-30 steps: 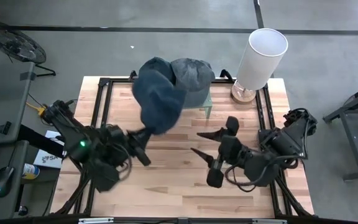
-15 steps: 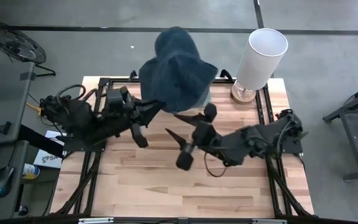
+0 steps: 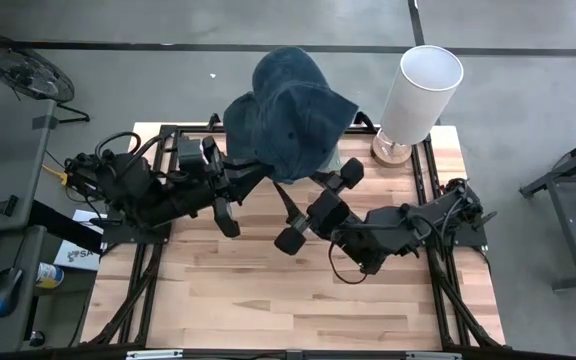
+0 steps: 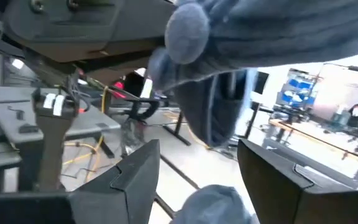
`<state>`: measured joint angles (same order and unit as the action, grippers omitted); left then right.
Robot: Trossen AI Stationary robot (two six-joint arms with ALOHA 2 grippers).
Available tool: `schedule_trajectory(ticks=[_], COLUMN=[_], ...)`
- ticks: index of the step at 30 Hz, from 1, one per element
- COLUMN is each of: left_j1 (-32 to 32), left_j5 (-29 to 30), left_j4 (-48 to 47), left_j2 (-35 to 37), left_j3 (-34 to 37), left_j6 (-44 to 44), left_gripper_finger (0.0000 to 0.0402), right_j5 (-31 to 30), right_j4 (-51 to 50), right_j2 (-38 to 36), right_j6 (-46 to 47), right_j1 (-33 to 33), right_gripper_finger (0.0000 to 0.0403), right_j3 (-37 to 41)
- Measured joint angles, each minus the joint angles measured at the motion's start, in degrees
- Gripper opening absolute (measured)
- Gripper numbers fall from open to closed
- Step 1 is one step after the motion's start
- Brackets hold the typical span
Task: Pick & Place hat
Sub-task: Stack the blue cap on the blue cap on the shelf
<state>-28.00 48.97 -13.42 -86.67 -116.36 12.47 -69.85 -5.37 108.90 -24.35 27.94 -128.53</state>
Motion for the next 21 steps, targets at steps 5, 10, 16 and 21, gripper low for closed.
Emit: schedule_trajectory(ticks=[5,10,16,21], left_j1=[0.0,0.0,-0.1,-0.1], left_j5=[0.0,-0.4,-0.4,-1.4], left_j4=[0.0,-0.2,0.0,0.0], left_j2=[0.0,0.0,0.0,0.0], left_j3=[0.0,0.0,0.0,0.0], left_j6=[0.3,1.3,1.3,2.8], left_gripper_finger=[0.0010,0.0010,0.0010,0.0010], right_j5=[-1.0,0.3,1.1,2.0], right_j4=[0.6,4.5,12.2,10.5], right_j2=[0.0,0.0,0.0,0.0], right_j6=[-1.7,-5.5,-14.1,-14.3], right_j1=[0.5,0.1,0.2,-0.6], right_gripper_finger=[0.0209,0.0209,0.0209,0.0208], right_j3=[0.0,0.0,0.0,0.0])
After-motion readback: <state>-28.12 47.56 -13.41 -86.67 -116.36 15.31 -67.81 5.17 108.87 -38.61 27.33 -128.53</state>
